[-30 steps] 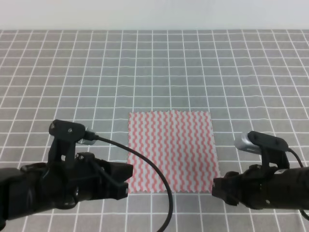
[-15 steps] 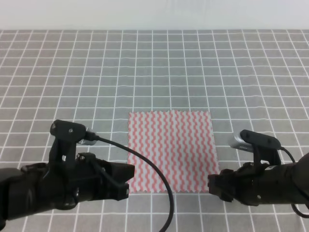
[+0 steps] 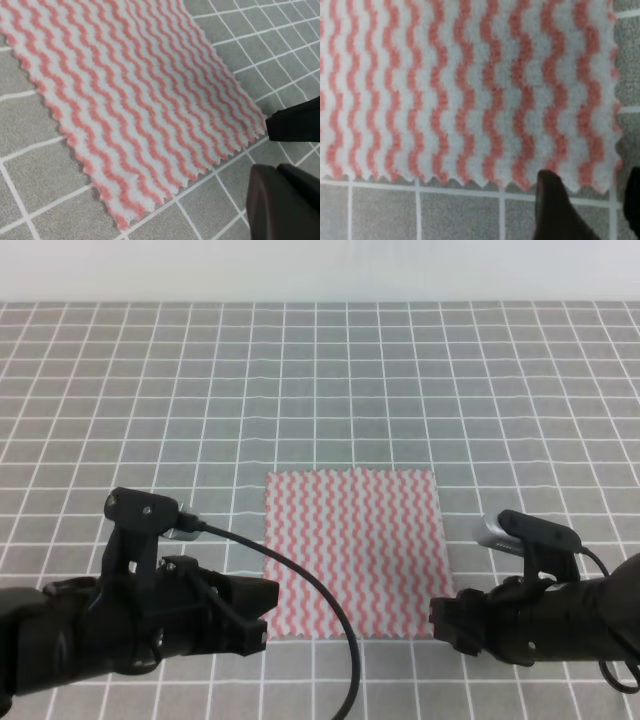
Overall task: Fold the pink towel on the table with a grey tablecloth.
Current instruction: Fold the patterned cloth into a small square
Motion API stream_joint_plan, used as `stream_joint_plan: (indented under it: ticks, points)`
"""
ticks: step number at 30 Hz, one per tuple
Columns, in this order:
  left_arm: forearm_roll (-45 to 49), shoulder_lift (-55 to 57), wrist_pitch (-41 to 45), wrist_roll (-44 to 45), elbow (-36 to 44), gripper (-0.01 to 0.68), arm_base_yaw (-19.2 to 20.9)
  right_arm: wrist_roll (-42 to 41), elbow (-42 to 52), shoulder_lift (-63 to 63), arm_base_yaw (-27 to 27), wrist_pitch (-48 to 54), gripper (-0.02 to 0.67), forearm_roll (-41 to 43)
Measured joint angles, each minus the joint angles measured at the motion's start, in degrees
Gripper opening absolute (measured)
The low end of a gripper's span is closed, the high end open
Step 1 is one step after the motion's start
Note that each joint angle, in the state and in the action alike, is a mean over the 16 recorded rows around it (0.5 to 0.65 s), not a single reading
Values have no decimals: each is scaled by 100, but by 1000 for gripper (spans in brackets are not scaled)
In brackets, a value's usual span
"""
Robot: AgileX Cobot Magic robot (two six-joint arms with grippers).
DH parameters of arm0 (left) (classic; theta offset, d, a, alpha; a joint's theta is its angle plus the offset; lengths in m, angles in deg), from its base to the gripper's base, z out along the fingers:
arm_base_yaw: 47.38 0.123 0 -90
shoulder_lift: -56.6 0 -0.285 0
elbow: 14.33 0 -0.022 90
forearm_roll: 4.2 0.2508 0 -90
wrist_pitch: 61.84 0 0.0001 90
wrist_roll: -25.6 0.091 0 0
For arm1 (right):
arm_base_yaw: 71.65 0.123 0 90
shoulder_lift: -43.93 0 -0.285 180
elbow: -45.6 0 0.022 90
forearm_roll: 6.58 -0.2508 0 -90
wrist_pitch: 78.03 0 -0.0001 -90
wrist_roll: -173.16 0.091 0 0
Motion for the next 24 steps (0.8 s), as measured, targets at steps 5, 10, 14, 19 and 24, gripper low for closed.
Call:
stream_joint_plan:
  ticks: [5,10,14,19,24]
  points:
    - [-4,-5,-2,3,1,-2,0,-7,-7,-54,0,-20,276,-78]
    - [-4,-11,5,3,1,-3,-1,-12,-24,-71,0,-26,259,-121]
    - [-4,-18,9,3,1,-3,-1,-14,-69,-96,0,-27,242,-134]
    - [0,-10,9,3,0,-3,0,-14,-146,-140,0,-18,226,-108]
    - [0,-8,12,3,0,-3,0,-14,-220,-175,-1,-6,212,-38]
